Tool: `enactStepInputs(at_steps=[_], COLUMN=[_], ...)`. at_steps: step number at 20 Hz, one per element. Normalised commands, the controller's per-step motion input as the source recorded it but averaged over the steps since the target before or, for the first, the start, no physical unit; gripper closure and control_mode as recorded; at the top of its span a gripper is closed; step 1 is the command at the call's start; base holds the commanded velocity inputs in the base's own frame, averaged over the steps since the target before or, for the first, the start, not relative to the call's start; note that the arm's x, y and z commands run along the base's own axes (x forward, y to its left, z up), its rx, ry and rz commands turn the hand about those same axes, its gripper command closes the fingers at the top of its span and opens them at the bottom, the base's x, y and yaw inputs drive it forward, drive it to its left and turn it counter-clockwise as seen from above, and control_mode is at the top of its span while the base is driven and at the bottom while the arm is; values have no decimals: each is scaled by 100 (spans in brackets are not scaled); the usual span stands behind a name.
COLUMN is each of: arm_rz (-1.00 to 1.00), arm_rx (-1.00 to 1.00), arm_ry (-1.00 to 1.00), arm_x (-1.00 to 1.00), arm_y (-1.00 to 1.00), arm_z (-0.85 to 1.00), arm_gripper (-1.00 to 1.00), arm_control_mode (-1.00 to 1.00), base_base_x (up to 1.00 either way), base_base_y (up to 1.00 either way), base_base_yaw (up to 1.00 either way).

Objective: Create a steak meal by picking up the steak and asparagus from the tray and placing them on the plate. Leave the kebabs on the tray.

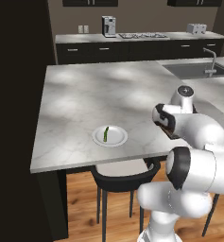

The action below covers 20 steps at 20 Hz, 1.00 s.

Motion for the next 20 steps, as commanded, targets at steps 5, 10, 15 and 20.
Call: enactStepInputs(at_steps=[5,10,15,20], arm_rz=[12,17,18,17], arm_rx=[2,3,1,0], arm_ry=[4,9,7,2], arm_x=[-15,-1,0,2], arm_y=[85,84,75,57], arm_z=[7,0,-2,-26], arm_gripper=[100,100,100,100], arm_control_mode=[-100,-100,-100,-100], base_base_x=[0,0,0,0], base_base_y=[0,0,0,0], base_base_yaw=[0,0,0,0])
